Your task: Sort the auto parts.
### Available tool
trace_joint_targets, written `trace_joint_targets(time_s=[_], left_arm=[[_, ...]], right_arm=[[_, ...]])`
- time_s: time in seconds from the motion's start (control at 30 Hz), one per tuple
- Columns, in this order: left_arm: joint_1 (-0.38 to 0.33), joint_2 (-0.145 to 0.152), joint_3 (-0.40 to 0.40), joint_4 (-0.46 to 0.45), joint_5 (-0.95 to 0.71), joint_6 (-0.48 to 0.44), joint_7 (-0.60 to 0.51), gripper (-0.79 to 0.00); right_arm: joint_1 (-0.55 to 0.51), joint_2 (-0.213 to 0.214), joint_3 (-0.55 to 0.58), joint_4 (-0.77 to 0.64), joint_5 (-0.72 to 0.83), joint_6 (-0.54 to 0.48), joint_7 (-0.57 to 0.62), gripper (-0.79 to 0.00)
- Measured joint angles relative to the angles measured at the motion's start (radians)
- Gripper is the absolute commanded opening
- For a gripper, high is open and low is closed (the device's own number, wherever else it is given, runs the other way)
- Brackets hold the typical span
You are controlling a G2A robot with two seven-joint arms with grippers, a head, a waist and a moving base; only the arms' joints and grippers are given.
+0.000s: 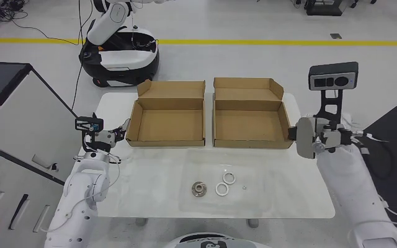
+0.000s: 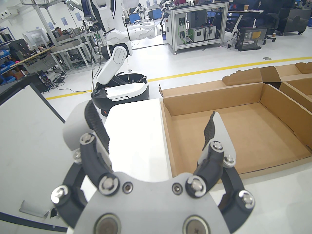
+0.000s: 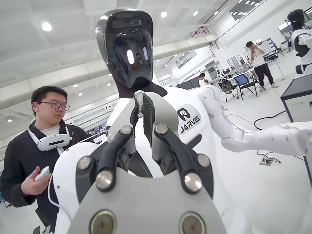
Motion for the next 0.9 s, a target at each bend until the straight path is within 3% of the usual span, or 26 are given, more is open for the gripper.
trace_joint_targets(time_s=[0.23, 0.73, 0.9], left_arm=[[0.000, 0.000, 0.000, 0.000, 0.000, 0.000, 0.000, 0.000], [0.000, 0.000, 0.000, 0.000, 0.000, 0.000, 0.000, 0.000], [0.000, 0.000, 0.000, 0.000, 0.000, 0.000, 0.000, 0.000]], right_arm=[[0.002, -0.021, 0.000, 0.006, -0.004, 0.017, 0.017, -0.785], [0.002, -0.021, 0.001, 0.006, -0.004, 0.018, 0.018, -0.785], [-0.052, -0.013, 0.051, -0.007, -0.163, 0.050, -0.118, -0.785]])
